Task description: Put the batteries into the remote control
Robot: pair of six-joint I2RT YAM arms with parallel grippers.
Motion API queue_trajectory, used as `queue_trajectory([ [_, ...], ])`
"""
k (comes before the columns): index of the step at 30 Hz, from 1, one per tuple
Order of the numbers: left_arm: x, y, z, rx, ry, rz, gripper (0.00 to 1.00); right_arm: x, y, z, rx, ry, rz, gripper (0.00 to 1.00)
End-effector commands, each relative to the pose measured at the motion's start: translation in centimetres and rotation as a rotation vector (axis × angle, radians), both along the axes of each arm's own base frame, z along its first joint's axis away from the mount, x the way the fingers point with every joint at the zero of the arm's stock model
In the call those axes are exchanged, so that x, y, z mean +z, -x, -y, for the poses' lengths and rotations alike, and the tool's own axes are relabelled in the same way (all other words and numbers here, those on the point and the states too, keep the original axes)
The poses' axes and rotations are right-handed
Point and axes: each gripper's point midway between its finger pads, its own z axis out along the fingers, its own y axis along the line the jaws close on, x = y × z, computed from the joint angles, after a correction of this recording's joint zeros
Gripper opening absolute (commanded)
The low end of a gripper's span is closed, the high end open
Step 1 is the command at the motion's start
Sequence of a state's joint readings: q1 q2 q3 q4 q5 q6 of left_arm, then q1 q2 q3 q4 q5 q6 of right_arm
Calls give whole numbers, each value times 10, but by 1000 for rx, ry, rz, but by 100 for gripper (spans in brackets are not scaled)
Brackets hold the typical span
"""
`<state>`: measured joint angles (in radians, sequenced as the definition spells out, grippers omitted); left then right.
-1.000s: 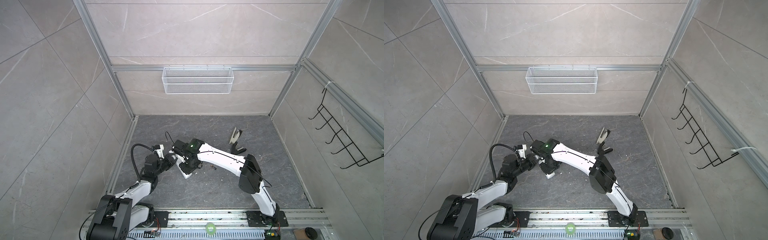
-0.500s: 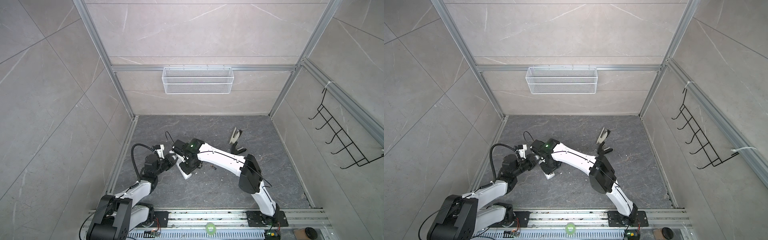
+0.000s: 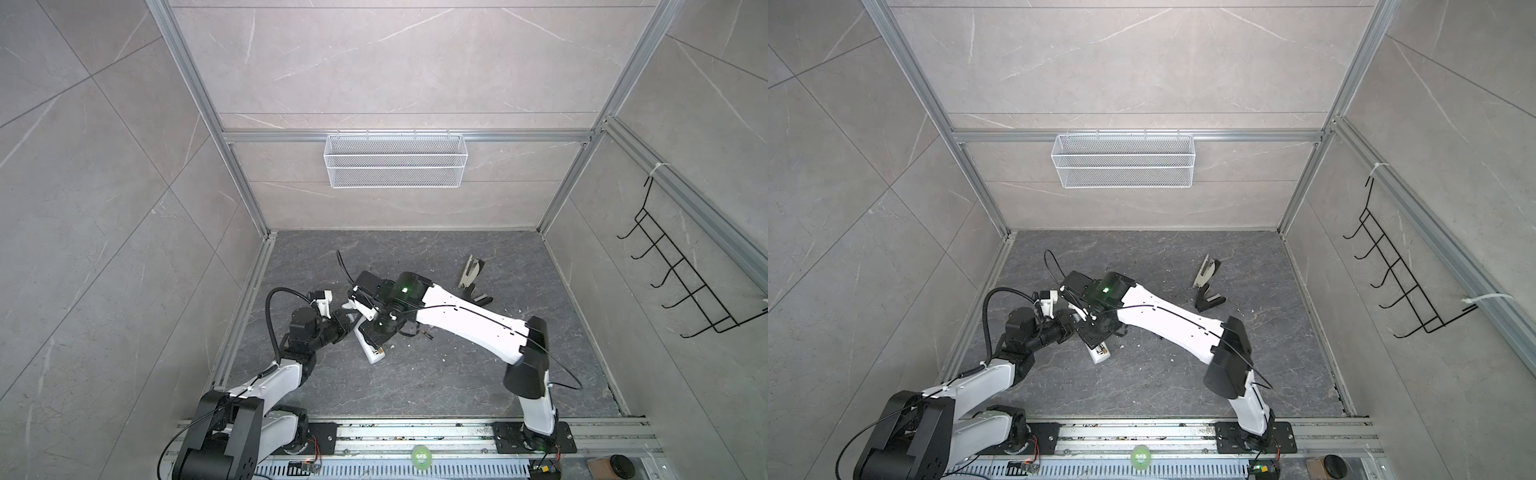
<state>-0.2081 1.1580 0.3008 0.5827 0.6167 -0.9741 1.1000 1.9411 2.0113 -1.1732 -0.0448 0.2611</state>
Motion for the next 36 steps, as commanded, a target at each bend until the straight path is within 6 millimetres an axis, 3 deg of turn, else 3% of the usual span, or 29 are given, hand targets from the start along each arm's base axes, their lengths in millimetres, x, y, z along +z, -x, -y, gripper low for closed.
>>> queue_trajectory([
  [1, 30, 2, 14, -103, 19, 66, 0, 28, 19, 10, 129, -85, 78, 52],
  [7, 35, 13, 24, -194, 17, 30, 0, 31, 59, 28, 414, -120, 196, 50],
  [11, 41, 20, 30, -247, 48, 19, 0, 26, 75, 37, 568, -112, 259, 50],
  [21, 54, 35, 40, -361, 99, -3, 0, 16, 83, 37, 775, -95, 313, 44],
  [27, 56, 38, 43, -377, 105, -4, 0, 1, 78, 32, 833, -55, 335, 35],
  [36, 57, 41, 45, -390, 107, -2, 0, -20, 69, 18, 887, -29, 323, 35],
])
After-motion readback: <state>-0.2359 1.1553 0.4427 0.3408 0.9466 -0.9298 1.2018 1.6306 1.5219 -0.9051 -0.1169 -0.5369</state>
